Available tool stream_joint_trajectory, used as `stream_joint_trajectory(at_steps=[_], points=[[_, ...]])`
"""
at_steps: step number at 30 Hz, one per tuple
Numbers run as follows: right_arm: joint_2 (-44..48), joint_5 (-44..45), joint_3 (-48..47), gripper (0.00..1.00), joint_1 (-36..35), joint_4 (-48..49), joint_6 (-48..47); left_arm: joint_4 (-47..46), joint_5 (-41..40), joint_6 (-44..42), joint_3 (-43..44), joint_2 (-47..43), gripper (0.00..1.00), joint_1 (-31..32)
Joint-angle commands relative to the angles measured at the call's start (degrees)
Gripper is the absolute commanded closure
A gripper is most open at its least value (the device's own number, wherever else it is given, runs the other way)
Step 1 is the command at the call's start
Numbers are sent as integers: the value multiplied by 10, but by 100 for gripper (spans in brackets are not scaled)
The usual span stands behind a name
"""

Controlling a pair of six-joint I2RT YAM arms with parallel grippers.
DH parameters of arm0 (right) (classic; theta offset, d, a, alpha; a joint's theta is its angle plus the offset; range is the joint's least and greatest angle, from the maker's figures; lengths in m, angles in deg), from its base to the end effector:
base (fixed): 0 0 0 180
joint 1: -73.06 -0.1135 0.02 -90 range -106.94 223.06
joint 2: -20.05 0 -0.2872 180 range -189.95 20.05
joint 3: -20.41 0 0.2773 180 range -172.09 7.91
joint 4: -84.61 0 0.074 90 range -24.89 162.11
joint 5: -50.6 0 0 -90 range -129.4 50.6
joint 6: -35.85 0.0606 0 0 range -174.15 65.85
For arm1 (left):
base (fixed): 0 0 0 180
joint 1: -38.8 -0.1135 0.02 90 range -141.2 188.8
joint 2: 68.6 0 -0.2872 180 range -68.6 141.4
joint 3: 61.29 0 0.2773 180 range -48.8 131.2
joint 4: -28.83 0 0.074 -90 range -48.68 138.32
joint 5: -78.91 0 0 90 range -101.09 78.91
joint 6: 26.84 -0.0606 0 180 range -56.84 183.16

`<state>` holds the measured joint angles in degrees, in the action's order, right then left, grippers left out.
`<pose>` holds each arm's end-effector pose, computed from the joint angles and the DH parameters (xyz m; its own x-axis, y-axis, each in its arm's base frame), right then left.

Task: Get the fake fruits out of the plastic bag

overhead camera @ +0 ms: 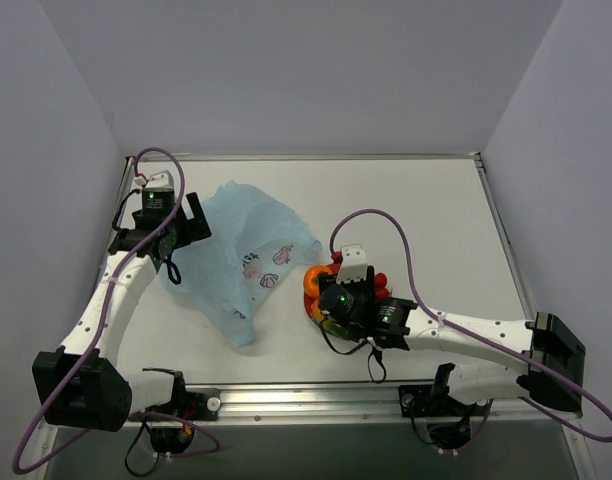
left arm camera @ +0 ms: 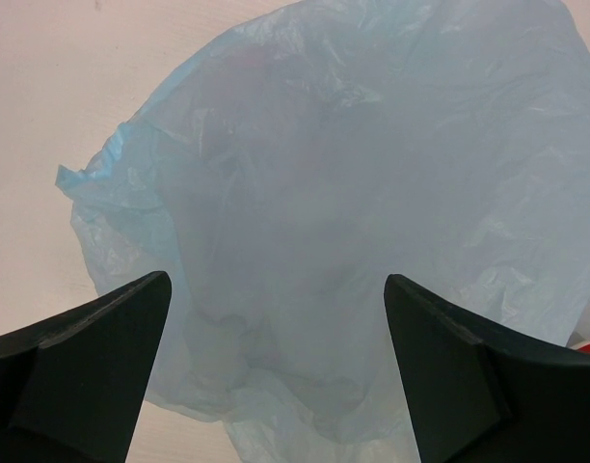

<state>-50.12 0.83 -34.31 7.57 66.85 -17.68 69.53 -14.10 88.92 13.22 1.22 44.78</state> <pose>0.1561 0.2481 0.2439 -0.4624 0.0798 -0.8831 -0.2433 0.9463 0.2128 0.3048 -0.0287 0.3267 -0.5535 -0.3784 -0.7419 -0.1985 0.9251 -0.3238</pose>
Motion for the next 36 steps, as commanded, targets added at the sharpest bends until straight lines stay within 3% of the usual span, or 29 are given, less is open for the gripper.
stream_joint_trajectory(at_steps=[1, 5, 11, 25, 28, 31, 36], points=[[1, 17, 6, 40, 7, -19, 25, -10, -1, 0, 19, -21, 9, -4], [6, 13, 15, 39, 12, -22, 32, -10, 0, 0, 19, -22, 7, -4], [10, 7, 21, 30, 15, -22, 32, -10, -1, 0, 18, -24, 5, -4], [25, -3, 14, 18, 15, -22, 19, -12, 3, -2, 17, -25, 4, -4], [31, -6, -9, 13, 14, -43, 17, -12, 4, -3, 18, -27, 3, -4], [44, -17, -37, 0, 16, -56, 4, -9, -9, -8, 22, -32, 6, -4], [67, -31, -87, 0, 27, -78, -31, -9, -31, -14, 21, -56, 6, -4]])
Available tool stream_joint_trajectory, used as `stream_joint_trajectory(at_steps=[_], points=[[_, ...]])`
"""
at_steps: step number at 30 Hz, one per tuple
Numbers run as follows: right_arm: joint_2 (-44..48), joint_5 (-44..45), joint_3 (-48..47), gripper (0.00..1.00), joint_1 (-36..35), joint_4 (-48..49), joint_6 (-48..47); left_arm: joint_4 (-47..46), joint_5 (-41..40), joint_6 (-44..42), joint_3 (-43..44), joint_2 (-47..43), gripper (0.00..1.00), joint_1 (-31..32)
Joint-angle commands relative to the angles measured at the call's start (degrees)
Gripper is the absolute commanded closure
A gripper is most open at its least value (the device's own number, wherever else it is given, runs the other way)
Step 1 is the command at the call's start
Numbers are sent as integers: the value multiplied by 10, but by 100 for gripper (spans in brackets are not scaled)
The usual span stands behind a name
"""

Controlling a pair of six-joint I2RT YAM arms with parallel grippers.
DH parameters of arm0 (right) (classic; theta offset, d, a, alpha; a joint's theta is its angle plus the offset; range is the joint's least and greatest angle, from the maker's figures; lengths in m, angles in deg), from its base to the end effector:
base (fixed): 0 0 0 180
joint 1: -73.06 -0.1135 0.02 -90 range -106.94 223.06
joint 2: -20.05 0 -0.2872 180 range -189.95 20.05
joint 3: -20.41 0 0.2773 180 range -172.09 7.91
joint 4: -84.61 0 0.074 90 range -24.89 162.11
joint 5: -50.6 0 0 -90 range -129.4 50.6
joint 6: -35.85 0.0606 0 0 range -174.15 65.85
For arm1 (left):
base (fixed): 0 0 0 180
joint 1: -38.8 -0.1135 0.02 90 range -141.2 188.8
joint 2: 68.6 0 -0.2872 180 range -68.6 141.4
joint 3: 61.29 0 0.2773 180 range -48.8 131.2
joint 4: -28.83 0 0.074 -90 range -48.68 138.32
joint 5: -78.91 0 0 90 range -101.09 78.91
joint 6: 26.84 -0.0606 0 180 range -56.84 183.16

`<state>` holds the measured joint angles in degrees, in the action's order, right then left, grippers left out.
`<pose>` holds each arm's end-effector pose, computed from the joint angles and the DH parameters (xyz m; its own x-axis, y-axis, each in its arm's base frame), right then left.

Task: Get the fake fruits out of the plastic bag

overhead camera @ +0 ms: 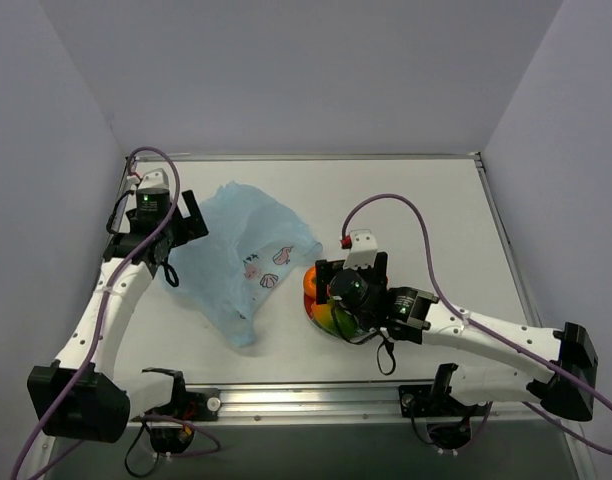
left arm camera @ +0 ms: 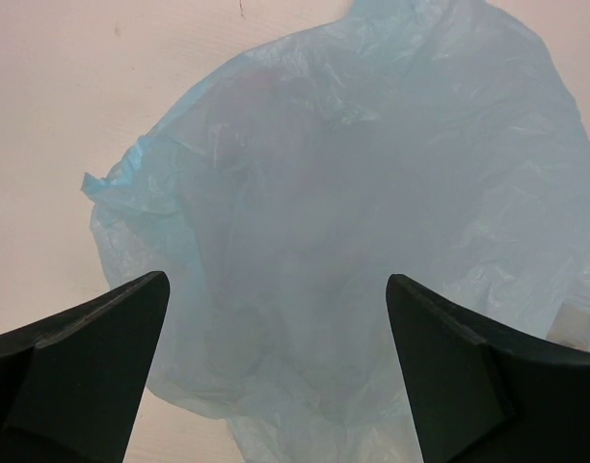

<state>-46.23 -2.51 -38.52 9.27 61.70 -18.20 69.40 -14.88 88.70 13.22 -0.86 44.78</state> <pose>0.1586 0.2399 0.2792 -0.4670 0.1145 -0.8768 -0.2648 0.9280 0.2622 0.2971 -0.0271 0.3372 -0.5205 -0.3780 -0.7656 -0.1940 0.9256 -0.3251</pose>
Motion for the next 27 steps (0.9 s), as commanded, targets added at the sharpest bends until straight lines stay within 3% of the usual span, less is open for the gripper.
stream_joint_trajectory(at_steps=[1, 7, 11, 18, 23, 27], points=[[30, -11, -65, 0, 16, -30, -33, -8, -24, -14, 21, -38, 6, -3], [19, -59, -147, 0, 101, -79, -96, -11, -45, -57, 35, -72, 6, 34], [17, -45, -201, 0, 129, -123, -134, 29, -101, -108, 64, -119, 6, 126], [53, -78, -162, 0, 209, -118, -163, 11, -84, -144, -40, -255, 6, 153], [72, -43, -126, 0, 218, -104, -161, 17, -88, -146, -101, -314, 6, 156], [99, -13, -116, 0, 217, -99, -156, 7, -86, -144, -102, -314, 6, 156]])
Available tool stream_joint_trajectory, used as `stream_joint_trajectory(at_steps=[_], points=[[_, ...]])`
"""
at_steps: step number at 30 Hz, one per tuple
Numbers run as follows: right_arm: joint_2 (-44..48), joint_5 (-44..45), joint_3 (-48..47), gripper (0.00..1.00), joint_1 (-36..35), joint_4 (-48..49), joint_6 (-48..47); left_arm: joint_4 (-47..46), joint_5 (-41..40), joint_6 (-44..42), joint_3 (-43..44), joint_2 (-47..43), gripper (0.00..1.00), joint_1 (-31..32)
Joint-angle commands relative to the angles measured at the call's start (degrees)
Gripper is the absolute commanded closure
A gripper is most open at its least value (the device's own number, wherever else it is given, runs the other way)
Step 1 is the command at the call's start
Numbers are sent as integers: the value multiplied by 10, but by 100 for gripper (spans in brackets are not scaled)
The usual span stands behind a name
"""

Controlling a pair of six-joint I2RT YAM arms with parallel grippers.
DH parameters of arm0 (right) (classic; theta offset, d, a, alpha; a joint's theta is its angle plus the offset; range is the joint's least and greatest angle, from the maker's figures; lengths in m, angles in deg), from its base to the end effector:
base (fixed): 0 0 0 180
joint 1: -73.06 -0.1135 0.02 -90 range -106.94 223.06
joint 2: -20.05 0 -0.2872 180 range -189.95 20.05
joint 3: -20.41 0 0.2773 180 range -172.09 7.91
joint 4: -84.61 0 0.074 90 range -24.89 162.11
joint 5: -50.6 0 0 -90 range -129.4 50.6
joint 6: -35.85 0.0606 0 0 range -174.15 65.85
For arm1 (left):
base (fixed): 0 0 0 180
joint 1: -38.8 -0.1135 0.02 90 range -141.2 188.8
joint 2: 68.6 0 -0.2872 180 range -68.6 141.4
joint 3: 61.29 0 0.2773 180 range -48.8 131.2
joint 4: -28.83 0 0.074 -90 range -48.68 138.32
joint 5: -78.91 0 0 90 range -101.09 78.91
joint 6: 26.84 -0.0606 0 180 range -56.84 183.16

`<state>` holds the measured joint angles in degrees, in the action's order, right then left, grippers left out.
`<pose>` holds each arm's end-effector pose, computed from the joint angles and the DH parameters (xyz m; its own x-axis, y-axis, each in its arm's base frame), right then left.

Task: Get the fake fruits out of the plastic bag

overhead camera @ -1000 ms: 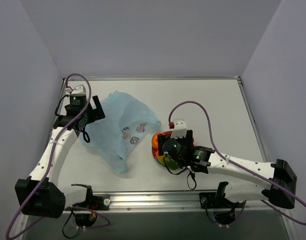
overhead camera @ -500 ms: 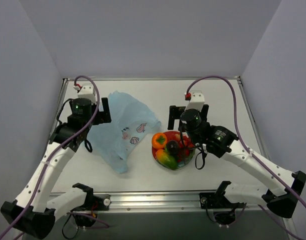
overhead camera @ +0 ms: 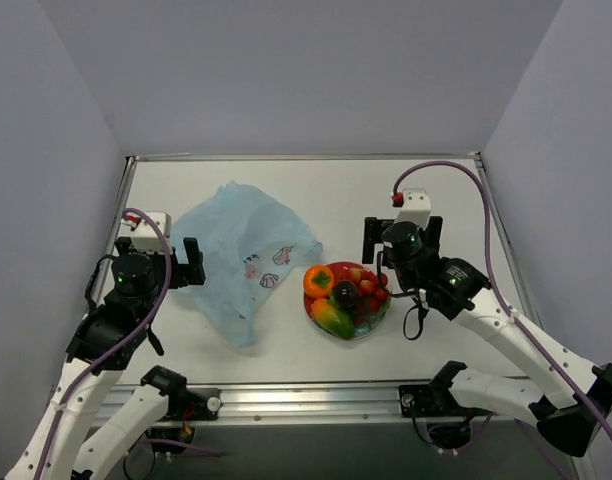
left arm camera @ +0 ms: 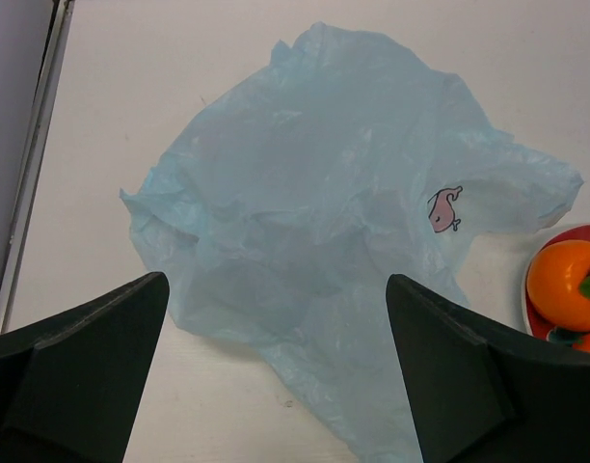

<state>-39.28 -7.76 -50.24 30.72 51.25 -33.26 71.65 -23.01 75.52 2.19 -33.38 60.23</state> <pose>0.2149 0.1528 0.3678 -0.3354 0.1050 -0.9362 -0.1010 0.9840 0.1466 0.1522 -0.0463 0.3769 -0.2653 -0.1209 -0.9566 0.1173 0.9807 -0.1565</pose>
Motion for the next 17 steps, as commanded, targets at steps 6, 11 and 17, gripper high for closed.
stream_joint_trajectory(at_steps=[6, 11, 17], points=[[73, 44, 11, 0, 2, 10, -2, 3, -21, -5, 15, 32, 6, 1], [70, 35, 15, 0, 2, 12, 2, 2, -23, -3, 10, 16, 6, 1], [-8, 9, 9, 0, 2, 0, 6, 6, -56, -6, 10, 11, 6, 1]])
